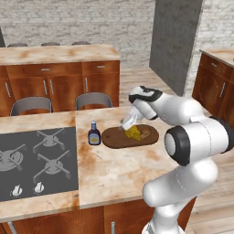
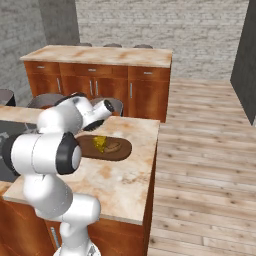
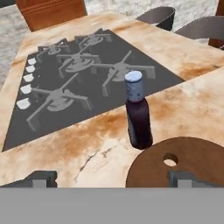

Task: Retrieve the reheated potato from the microwave, then place the potato, cheese, and condiment on the cutting board.

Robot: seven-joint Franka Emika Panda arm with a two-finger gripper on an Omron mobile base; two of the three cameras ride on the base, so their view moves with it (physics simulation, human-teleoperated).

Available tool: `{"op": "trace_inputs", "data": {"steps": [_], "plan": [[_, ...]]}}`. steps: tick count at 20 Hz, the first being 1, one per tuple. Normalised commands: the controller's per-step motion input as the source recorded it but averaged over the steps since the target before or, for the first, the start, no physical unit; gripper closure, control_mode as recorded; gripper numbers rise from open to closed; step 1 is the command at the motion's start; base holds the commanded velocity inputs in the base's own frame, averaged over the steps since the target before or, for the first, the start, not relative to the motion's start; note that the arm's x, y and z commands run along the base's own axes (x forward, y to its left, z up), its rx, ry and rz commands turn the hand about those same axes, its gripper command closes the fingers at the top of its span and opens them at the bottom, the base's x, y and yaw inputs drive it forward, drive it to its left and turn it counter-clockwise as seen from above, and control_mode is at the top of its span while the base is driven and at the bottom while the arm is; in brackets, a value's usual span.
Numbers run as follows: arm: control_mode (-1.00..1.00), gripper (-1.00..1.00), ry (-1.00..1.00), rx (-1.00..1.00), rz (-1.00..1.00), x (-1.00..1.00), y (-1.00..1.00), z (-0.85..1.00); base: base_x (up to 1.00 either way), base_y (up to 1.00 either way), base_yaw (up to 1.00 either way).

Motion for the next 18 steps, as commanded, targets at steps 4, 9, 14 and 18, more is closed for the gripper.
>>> {"op": "trace_inputs", "data": {"steps": [4,9,14,18], "plan": [[-1.00,-1.00,-0.23,0.28,0.11,0.16,0.13,-0.03,0.00,0.00,0.00],[-1.00,-1.00,-0.21,0.21,0.07,0.25,0.15,-0.04,0.00,0.00,0.00],[-1.00,-1.00,-0.07,0.16,0.03,0.24,0.20,-0.05,0.00,0.00,0.00],[-1.00,-1.00,0.03,0.11,0.00,0.38,0.22,-0.09,0.00,0.00,0.00]]}}
